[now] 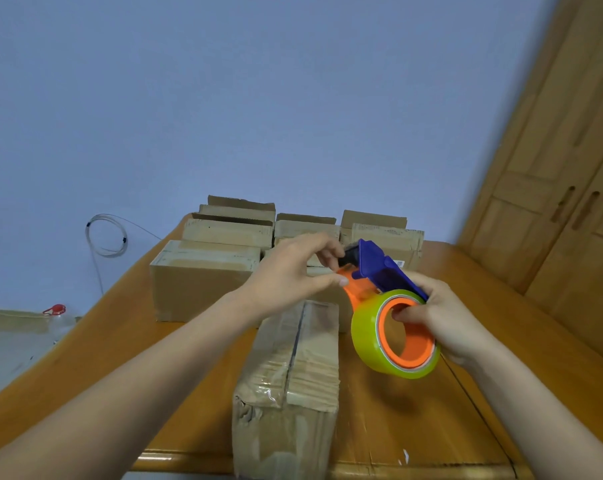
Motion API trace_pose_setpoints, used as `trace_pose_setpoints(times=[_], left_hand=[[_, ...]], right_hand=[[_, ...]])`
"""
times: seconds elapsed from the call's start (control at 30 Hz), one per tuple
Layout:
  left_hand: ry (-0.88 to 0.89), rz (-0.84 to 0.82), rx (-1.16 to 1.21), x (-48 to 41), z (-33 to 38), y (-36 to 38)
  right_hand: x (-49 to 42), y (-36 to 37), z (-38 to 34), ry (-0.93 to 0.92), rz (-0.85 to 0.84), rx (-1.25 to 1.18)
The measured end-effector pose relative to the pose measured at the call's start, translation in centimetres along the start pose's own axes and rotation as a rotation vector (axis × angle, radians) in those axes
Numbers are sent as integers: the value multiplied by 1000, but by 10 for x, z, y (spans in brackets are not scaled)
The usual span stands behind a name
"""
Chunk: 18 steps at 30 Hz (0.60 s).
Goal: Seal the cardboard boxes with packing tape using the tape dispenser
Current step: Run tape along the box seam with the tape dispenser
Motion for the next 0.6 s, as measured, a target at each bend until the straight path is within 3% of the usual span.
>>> trace_pose_setpoints(times=[0.17,0.6], left_hand=[[170,142,-170,1,2,-3],[315,90,-284,1,3,0]], right_hand=[[-6,0,2,-12,-1,40],[-11,-5,0,-1,-7,99]])
Point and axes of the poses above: each hand's wrist, its own x-axis away from the middle knuckle, its own y-axis out of the palm, z = x × y, the point moved 6 cm from there along -x, towards the middle knuckle, and after that the axes turned 10 degrees about -x, right-handed, at the moved point
